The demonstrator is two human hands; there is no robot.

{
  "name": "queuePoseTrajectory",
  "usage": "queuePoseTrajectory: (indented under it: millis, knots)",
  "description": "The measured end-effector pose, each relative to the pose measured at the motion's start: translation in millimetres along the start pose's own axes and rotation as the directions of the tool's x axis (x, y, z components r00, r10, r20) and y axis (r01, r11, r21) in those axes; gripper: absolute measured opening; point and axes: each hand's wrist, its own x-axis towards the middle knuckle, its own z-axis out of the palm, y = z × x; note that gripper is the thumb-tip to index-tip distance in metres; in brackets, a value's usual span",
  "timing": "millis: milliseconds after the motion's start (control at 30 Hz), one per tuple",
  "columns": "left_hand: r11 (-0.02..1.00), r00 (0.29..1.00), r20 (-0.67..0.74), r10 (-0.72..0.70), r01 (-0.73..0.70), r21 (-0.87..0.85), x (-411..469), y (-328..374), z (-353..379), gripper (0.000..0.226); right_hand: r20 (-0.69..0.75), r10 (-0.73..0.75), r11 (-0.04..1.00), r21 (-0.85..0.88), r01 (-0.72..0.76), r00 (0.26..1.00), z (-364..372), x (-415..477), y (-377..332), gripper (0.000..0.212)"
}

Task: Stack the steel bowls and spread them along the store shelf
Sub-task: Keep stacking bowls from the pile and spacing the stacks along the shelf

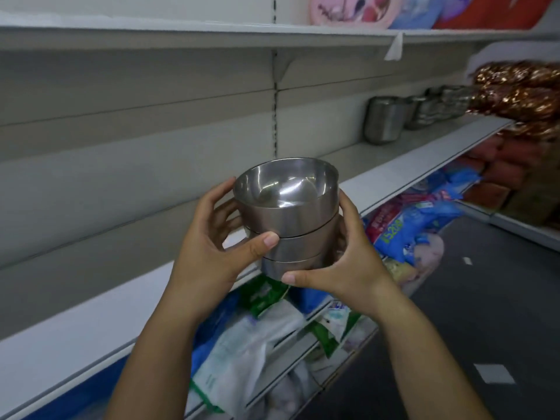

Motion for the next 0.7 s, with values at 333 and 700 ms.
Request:
queuePoseTrajectory:
  millis: [333, 700]
  knots:
    - [0.996, 0.997, 0.06, -0.056, 0.06, -0.07, 24, -14, 144, 0.088, -0.059, 0.022, 0.996, -0.087, -0.027, 0.998, -144, -10, 30, 0.134]
    - [0.997, 0.986, 0.149, -0.075, 0.071, 0.029, 92, -31, 212, 0.083, -0.095, 0.048, 0.998, -0.034, -0.052, 0.994, -219, 34, 66, 0.131]
